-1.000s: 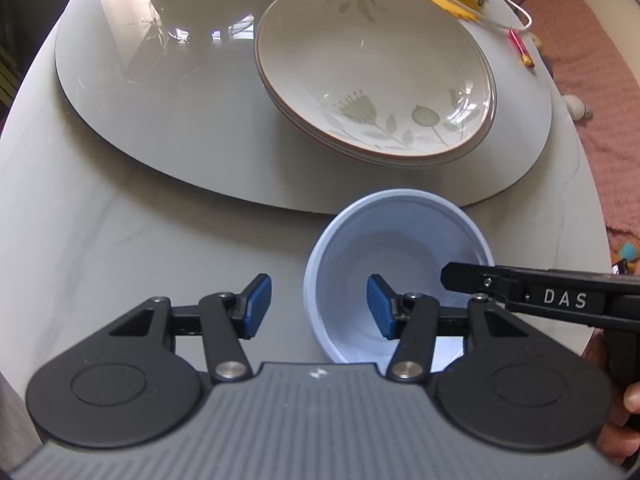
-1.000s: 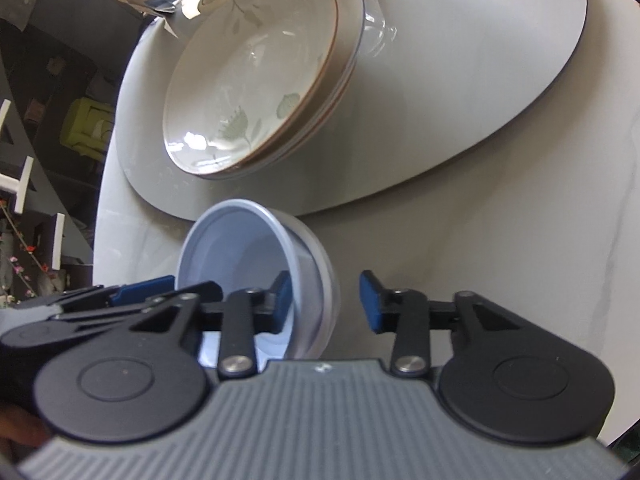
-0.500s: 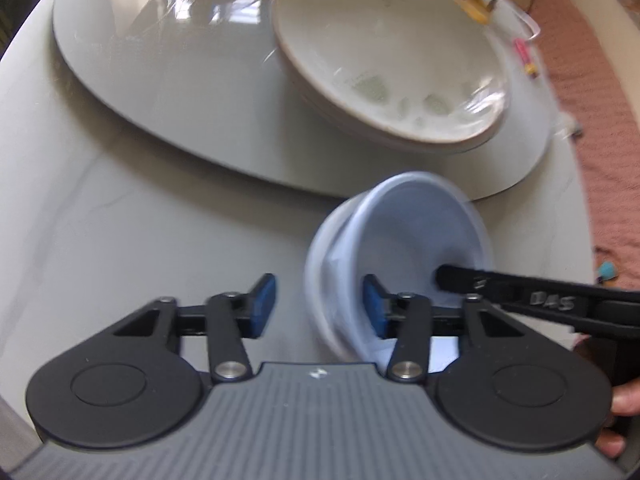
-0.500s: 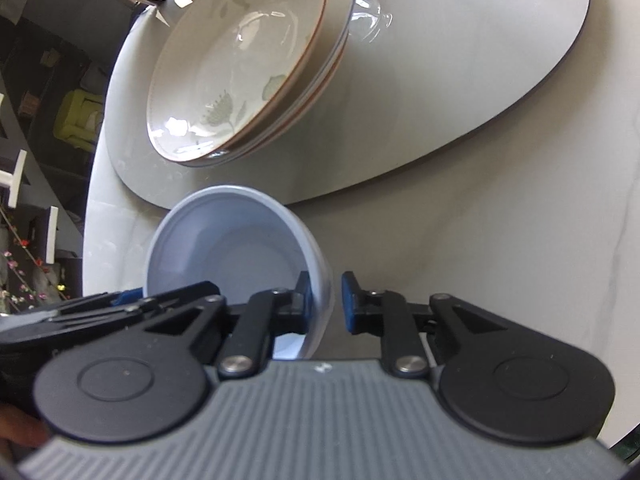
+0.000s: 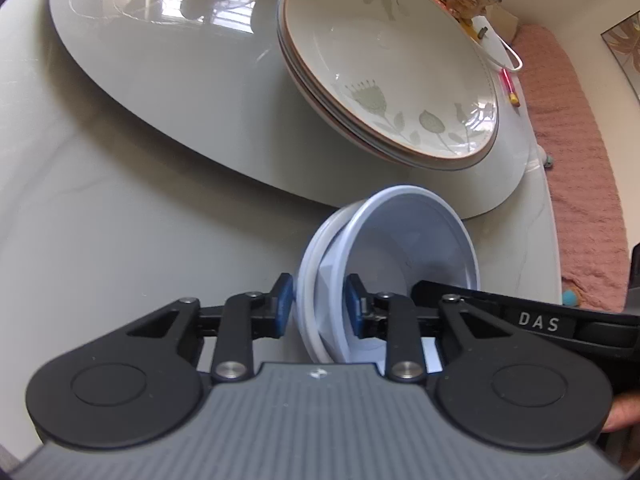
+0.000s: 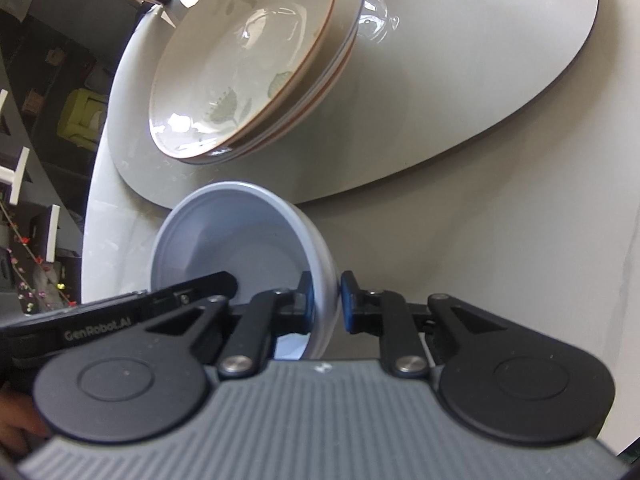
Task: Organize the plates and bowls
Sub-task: 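Carry the nested bowls over the plate stack, lower them, open both grippers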
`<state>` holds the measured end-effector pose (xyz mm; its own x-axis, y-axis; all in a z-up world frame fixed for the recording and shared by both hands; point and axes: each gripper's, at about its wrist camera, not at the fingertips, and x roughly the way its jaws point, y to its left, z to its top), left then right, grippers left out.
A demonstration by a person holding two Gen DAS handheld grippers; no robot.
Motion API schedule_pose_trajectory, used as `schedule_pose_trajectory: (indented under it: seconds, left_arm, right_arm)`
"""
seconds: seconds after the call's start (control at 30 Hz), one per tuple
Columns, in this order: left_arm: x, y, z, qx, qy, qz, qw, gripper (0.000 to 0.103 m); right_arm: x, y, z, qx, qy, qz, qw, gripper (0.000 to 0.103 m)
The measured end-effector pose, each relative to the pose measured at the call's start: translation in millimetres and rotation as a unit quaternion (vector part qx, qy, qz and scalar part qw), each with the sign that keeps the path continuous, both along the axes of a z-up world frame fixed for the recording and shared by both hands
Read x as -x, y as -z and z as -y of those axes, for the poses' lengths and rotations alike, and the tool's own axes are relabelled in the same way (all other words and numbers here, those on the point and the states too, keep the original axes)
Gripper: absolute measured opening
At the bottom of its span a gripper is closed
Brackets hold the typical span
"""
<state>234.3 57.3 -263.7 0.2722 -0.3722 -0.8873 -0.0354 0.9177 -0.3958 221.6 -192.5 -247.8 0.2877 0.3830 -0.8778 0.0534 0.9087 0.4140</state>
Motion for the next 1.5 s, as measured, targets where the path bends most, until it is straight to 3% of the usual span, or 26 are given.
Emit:
schedule_pose_trajectory:
  seconds: [0.27,0.47,0.8,1.0,1.5]
  left_arm:
    - [7,-28,-7,0.017,0.005,0.015,0.9997,0.028]
    - [2,-68,-14,0.027,0.002,0.040,0.9988,0.029]
    - [-37,-116,-23,0.033,-0.024,0.088,0.9953,0.029]
    - [-67,-114,-20,0.038,-0.020,0.088,0.9952,0.029]
    - [-125,-72,-12,0.045,-0.016,0.054,0.9974,0.029]
  right_arm:
    - [6,-20,3,-0.010,0.019,0.003,1.000,0.015]
    - [7,-52,2,-0.019,0.024,0.025,0.999,0.016]
    - [-25,-100,-4,-0.029,0.032,0.072,0.997,0.016]
    - [-51,-108,-4,-0.026,0.043,0.084,0.995,0.016]
    - [-104,-82,0,0.005,0.050,0.059,0.997,0.016]
